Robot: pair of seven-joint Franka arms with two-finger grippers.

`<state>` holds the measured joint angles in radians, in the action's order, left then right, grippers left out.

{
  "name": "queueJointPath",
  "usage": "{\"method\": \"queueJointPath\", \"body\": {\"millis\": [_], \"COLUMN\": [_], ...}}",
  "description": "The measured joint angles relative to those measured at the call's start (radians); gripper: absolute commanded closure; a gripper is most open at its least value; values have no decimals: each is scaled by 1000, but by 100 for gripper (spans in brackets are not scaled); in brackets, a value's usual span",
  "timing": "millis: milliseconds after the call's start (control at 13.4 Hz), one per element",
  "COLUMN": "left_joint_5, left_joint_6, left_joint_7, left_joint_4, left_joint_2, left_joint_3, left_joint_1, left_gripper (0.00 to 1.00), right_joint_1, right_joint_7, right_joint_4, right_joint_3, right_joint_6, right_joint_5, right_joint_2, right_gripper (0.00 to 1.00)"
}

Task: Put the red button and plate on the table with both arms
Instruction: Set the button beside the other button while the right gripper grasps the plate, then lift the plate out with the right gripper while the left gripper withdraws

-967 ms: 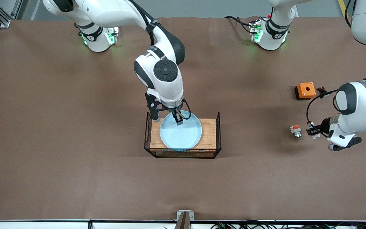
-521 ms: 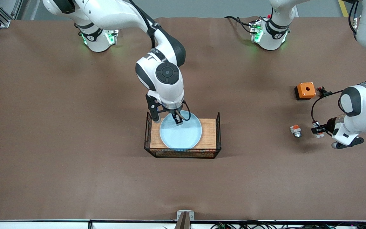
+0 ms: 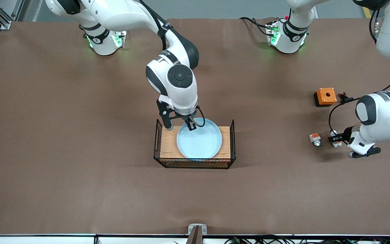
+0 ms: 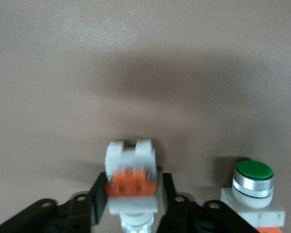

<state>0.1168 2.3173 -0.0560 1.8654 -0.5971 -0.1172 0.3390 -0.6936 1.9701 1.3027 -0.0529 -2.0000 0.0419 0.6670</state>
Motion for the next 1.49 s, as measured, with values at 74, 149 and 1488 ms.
{"method": "queueJointPath", "body": {"millis": [74, 149, 1488], "left_joint_5": [0, 0, -2], "left_joint_6": [-6, -32, -639], "left_joint_7": [0, 0, -122], "left_joint_4": [-1, -3, -352], "left_joint_2": [5, 19, 423], "left_joint_3": [0, -1, -182], "left_joint_1": [0, 0, -6], "left_gripper": [1, 1, 0], "right_joint_1": [0, 0, -4], "right_joint_7": [0, -1, -37], "right_joint_4": [0, 0, -120], "right_joint_3": [0, 0, -11], "right_joint_6": [-4, -6, 277], "right_joint_5": [0, 0, 0], "right_joint_2": [0, 0, -105], "right_gripper": [93, 95, 100]}}
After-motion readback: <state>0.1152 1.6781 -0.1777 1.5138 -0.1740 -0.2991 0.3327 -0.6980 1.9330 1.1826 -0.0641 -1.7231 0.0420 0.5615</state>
